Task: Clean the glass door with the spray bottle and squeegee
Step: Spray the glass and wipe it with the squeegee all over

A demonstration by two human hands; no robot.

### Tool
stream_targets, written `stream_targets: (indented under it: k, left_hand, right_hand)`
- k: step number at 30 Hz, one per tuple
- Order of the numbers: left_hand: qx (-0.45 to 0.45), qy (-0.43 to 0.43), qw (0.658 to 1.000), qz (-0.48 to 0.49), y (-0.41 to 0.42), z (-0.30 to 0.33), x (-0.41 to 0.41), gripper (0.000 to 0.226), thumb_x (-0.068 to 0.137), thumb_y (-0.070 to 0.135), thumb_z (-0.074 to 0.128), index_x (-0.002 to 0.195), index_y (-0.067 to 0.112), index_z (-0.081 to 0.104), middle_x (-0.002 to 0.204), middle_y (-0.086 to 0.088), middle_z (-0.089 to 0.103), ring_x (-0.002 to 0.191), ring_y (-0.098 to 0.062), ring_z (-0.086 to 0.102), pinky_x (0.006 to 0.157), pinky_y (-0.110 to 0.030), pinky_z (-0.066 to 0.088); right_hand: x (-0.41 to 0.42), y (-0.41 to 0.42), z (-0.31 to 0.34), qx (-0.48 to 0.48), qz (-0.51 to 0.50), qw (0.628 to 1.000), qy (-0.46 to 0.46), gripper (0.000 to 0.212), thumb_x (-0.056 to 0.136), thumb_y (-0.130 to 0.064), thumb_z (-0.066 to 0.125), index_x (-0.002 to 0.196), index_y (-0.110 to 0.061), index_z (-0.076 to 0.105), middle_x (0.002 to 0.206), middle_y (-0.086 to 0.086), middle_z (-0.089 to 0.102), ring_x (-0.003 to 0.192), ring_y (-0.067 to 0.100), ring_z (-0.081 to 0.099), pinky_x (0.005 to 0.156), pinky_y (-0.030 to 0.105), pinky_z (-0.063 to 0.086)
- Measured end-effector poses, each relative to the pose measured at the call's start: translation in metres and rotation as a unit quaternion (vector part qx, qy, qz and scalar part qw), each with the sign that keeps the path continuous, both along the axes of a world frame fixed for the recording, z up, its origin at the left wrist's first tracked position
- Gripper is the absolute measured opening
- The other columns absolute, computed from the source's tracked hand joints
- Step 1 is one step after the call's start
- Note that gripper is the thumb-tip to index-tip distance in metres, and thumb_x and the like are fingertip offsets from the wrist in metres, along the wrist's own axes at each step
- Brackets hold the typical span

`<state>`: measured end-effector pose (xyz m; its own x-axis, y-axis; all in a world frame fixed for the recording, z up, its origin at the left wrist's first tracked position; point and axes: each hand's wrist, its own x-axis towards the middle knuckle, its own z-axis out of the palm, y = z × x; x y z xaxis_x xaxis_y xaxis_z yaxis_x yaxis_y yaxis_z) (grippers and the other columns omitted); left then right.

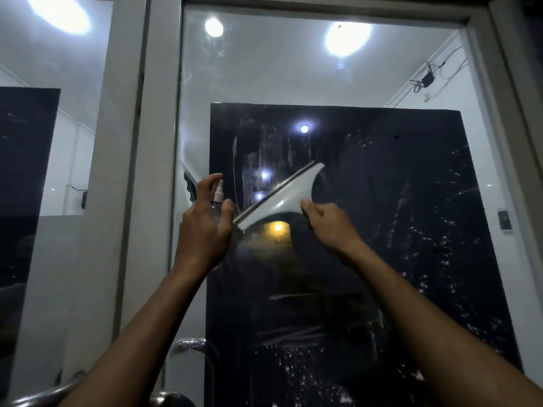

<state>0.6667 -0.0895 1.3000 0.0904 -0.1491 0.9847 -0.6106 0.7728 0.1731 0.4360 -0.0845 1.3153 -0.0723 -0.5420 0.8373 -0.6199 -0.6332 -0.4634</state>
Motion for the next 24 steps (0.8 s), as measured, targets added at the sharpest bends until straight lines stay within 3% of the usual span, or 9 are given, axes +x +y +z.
stream_targets:
  k: [4, 6, 9, 12, 16, 21, 24]
  left_hand:
    - [-0.008, 0.013, 1.000, -0.004, 0.003, 0.008, -0.003, 0.043, 0.104, 0.026, 0.051, 0.144, 0.029, 0.039, 0.107, -0.012, 0.067, 0.083, -0.028, 0.063, 0.072, -0.039, 0.052]
    - [-0.011, 0.014, 1.000, -0.007, 0.003, 0.004, -0.006, 0.043, 0.104, 0.027, 0.051, 0.145, 0.029, 0.038, 0.106, -0.010, 0.066, 0.081, -0.024, 0.062, 0.068, -0.033, 0.048]
    - [-0.017, 0.020, 1.000, -0.008, 0.002, -0.005, -0.002, 0.046, 0.104, 0.027, 0.051, 0.147, 0.028, 0.037, 0.104, -0.007, 0.064, 0.081, -0.020, 0.062, 0.066, -0.028, 0.047]
    - [-0.013, 0.017, 1.000, -0.002, -0.002, -0.013, 0.000, 0.047, 0.104, 0.025, 0.052, 0.148, 0.026, 0.037, 0.107, -0.010, 0.065, 0.082, -0.019, 0.062, 0.068, -0.027, 0.047]
    - [-0.013, 0.013, 1.000, 0.004, -0.010, -0.014, -0.007, 0.046, 0.103, 0.026, 0.052, 0.147, 0.029, 0.036, 0.102, -0.009, 0.065, 0.072, -0.010, 0.059, 0.059, -0.019, 0.041]
    - [-0.007, 0.010, 1.000, -0.005, -0.017, -0.014, -0.025, 0.044, 0.103, 0.028, 0.051, 0.144, 0.035, 0.035, 0.099, -0.003, 0.064, 0.066, -0.011, 0.059, 0.057, -0.026, 0.042]
    - [-0.012, 0.002, 1.000, -0.011, -0.019, -0.014, -0.035, 0.043, 0.103, 0.028, 0.052, 0.142, 0.035, 0.036, 0.096, 0.000, 0.062, 0.068, -0.006, 0.057, 0.057, -0.023, 0.040]
  right_hand:
    - [0.018, -0.001, 0.068, -0.049, -0.007, 0.999, -0.011, 0.055, 0.105, -0.047, 0.038, 0.062, -0.016, 0.055, 0.084, 0.016, 0.065, 0.087, 0.035, 0.062, 0.079, 0.040, 0.048]
    - [0.024, -0.002, 0.095, -0.066, -0.068, 0.990, 0.103, 0.060, 0.102, -0.058, 0.038, 0.062, -0.019, 0.059, 0.082, 0.008, 0.065, 0.092, 0.033, 0.064, 0.076, 0.037, 0.045]
    - [0.026, -0.006, 0.112, -0.032, -0.149, 0.941, 0.301, 0.055, 0.093, -0.075, 0.035, 0.080, -0.038, 0.073, 0.089, -0.004, 0.068, 0.082, 0.017, 0.063, 0.074, 0.037, 0.047]
    - [0.021, -0.017, 0.109, -0.002, -0.183, 0.903, 0.388, 0.062, 0.091, -0.080, 0.032, 0.084, -0.035, 0.073, 0.081, -0.006, 0.062, 0.070, 0.009, 0.054, 0.062, 0.032, 0.038]
    - [-0.009, -0.025, 0.106, 0.055, -0.216, 0.888, 0.402, 0.069, 0.088, -0.084, 0.028, 0.096, -0.029, 0.070, 0.088, -0.003, 0.058, 0.076, 0.013, 0.053, 0.067, 0.034, 0.038]
    - [-0.079, -0.020, 0.100, 0.140, -0.186, 0.906, 0.355, 0.083, 0.074, -0.089, 0.030, 0.108, -0.029, 0.075, 0.085, -0.009, 0.063, 0.083, 0.013, 0.060, 0.084, 0.037, 0.048]
    - [-0.128, -0.015, 0.082, 0.169, -0.193, 0.916, 0.308, 0.068, 0.067, -0.090, 0.031, 0.086, -0.039, 0.071, 0.064, -0.017, 0.062, 0.061, 0.003, 0.059, 0.056, 0.023, 0.045]
